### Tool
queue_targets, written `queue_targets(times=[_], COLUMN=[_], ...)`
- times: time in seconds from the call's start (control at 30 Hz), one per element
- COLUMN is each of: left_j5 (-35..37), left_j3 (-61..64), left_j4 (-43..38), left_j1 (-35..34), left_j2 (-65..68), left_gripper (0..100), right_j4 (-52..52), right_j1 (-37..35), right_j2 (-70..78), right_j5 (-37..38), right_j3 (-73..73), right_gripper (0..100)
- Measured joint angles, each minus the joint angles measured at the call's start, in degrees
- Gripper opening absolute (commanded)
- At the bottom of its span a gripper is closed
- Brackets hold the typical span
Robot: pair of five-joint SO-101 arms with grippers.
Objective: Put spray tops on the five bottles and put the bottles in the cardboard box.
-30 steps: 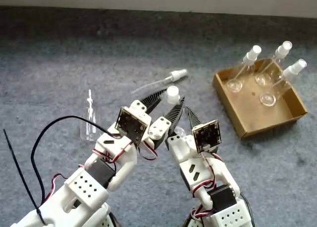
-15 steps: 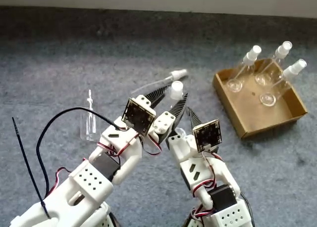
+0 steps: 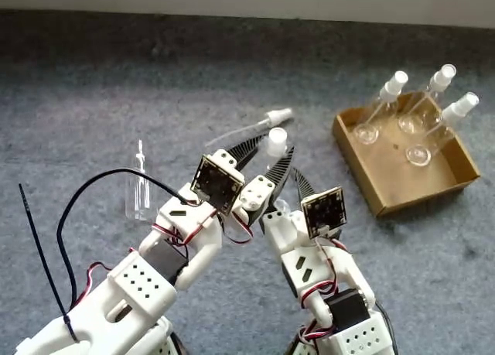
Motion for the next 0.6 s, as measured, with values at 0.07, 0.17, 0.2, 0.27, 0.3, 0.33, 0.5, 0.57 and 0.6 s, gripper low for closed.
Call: queue_targets(times=[0.07, 0.17, 0.2, 0.27, 0.3, 0.33, 0.5, 0.57, 0.6], left_j5=[0.0, 0.0, 0.0, 0.0, 0.0, -0.44, -5.71, -6.07, -6.33], left_j3=[0.0, 0.0, 0.0, 0.0, 0.0, 0.0, -0.35, -0.35, -0.35], left_j4=[0.0, 0.0, 0.0, 0.0, 0.0, 0.0, 0.0, 0.97, 2.2], left_j1=[0.0, 0.0, 0.0, 0.0, 0.0, 0.0, 0.09, 0.53, 0.79], left_j2=[0.0, 0.0, 0.0, 0.0, 0.0, 0.0, -0.09, -0.97, -1.49], left_gripper=[0, 0, 0, 0, 0, 0, 0, 0, 0], right_j4=[0.0, 0.0, 0.0, 0.0, 0.0, 0.0, 0.0, 0.0, 0.0], right_j1=[0.0, 0.0, 0.0, 0.0, 0.0, 0.0, 0.0, -0.09, -0.09], right_j2=[0.0, 0.0, 0.0, 0.0, 0.0, 0.0, 0.0, 0.0, 0.0], right_j5=[0.0, 0.0, 0.0, 0.0, 0.0, 0.0, 0.0, 0.0, 0.0], right_j3=[0.0, 0.0, 0.0, 0.0, 0.0, 0.0, 0.0, 0.0, 0.0], right_gripper=[10.2, 10.2, 10.2, 10.2, 10.2, 10.2, 10.2, 10.2, 10.2])
